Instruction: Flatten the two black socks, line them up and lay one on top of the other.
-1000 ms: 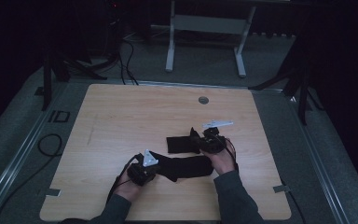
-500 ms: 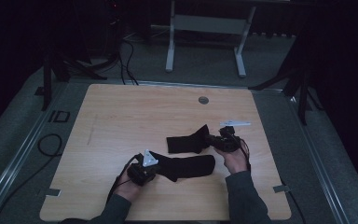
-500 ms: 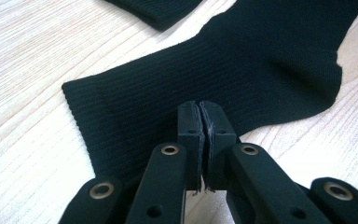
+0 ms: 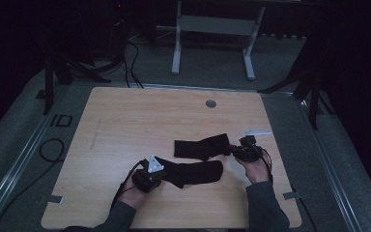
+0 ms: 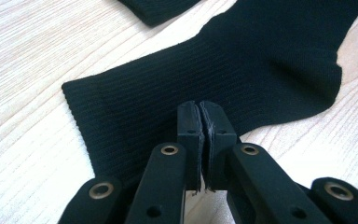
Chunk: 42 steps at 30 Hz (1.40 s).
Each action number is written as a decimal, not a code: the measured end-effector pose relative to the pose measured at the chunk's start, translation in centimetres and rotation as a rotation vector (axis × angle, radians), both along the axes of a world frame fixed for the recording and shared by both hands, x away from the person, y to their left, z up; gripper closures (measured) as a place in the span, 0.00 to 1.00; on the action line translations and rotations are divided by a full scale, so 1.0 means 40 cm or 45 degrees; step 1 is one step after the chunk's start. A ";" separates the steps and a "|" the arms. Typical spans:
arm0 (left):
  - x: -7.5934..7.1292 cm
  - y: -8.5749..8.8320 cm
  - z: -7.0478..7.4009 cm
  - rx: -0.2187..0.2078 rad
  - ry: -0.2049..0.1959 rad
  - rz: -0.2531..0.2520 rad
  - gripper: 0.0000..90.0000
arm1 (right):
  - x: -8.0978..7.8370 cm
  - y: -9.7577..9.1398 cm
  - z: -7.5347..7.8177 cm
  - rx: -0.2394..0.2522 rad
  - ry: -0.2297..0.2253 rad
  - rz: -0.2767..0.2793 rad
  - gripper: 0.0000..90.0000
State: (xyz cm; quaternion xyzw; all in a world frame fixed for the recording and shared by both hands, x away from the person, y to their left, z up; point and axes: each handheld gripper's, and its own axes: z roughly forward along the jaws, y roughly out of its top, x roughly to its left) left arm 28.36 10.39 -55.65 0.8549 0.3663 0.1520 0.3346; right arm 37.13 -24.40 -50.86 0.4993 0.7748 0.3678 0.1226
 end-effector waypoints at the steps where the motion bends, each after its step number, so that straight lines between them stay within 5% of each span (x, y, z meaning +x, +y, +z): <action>1: 0.000 0.000 0.000 0.000 0.000 0.000 0.97 | 0.000 0.000 0.000 0.000 0.000 0.000 0.94; 2: 0.000 0.000 0.000 -0.001 0.002 -0.001 0.97 | 0.000 -0.007 -0.001 -0.062 0.005 -0.007 0.82; 3: 0.000 0.000 0.000 -0.001 0.002 -0.001 0.96 | 0.000 -0.007 -0.001 -0.062 0.005 -0.007 0.82; 4: -0.001 0.000 0.001 -0.004 0.001 0.000 0.95 | -0.002 -0.009 0.008 -0.151 -0.041 -0.031 0.76; 8: -0.003 -0.002 0.002 -0.009 -0.006 -0.008 0.93 | 0.003 -0.003 0.032 -0.180 -0.095 -0.008 0.71; 13: -0.008 -0.003 0.010 -0.037 -0.023 -0.025 0.90 | 0.020 0.049 0.044 -0.240 -0.137 0.146 0.70; 18: -0.006 0.008 0.017 -0.046 -0.031 0.001 0.89 | 0.043 0.134 0.012 -0.274 -0.126 0.326 0.69; 26: 0.000 0.030 0.025 -0.066 -0.039 0.066 0.88 | 0.074 0.233 -0.029 -0.326 -0.064 0.465 0.62; 37: 0.009 0.062 0.034 -0.060 -0.047 0.132 0.89 | 0.102 0.299 -0.083 -0.351 0.042 0.481 0.59; 41: 0.012 0.070 0.033 -0.051 -0.039 0.154 0.89 | 0.105 0.303 -0.087 -0.332 0.041 0.437 0.70; 42: 0.012 0.069 0.031 -0.055 -0.037 0.162 0.89 | 0.103 0.306 -0.085 -0.337 0.047 0.435 0.79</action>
